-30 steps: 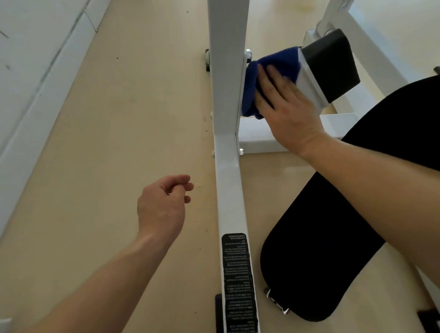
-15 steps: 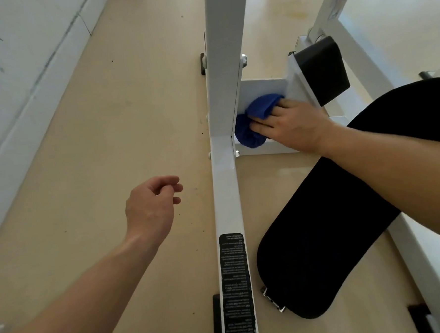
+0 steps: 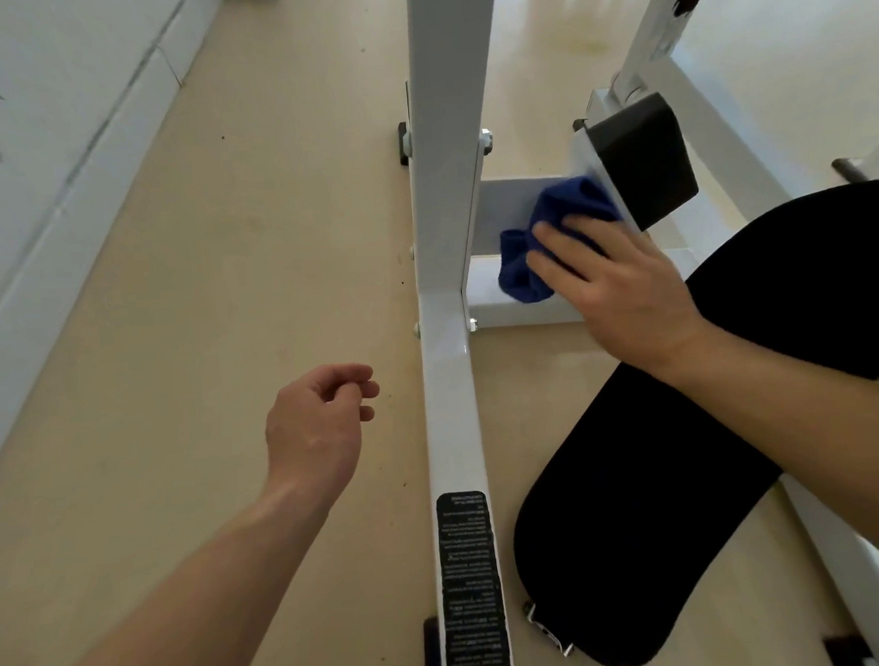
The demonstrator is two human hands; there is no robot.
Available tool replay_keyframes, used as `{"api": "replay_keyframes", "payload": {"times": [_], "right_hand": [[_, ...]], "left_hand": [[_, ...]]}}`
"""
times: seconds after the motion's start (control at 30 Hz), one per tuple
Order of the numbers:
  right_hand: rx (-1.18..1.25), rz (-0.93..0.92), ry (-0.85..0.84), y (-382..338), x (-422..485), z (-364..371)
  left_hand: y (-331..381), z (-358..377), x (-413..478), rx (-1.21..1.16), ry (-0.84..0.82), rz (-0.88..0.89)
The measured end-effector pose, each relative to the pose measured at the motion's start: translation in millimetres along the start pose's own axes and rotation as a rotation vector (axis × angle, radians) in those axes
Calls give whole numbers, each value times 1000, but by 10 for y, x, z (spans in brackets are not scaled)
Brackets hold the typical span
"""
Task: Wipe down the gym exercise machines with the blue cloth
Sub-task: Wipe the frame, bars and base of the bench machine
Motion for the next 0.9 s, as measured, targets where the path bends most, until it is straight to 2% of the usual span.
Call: {"api": "replay_keyframes", "payload": {"times": [0.1,0.23,0.3,0.4,0.6,0.73,0.8,0.9], "right_hand": [[-80,70,-3,190,-123,120],[-61,110,-264,128,-406,590],[-11,130,-340,43,-616,761],[75,134,-296,82,-689,809],[-108,-116,-153,296,-431,652],[-137,-57,40,452,-212,489],[-83,-74,26,480,-343,602],[58,-83,-128,406,-718,796]], "left_hand": [[-44,0,18,5,9,-24],[-49,48,42,2,3,-50],[-42,84,37,6,-4,-47],[-56,124,24,12,-12,-46],[-155,161,34,24,-22,-69],[-174,192,44,22,-23,-77],[-187,200,47,20,-27,-80],[-206,191,55,16,-29,-75]]}}
Point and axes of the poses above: each hand's wrist, its own x-axis towards the middle knuckle, its own z-axis out of the palm, y = z × x, the point moved 5 cm from there along x, towards the middle knuckle, and after that the axes turned 1 degree about -z, right-handed, at the moved point
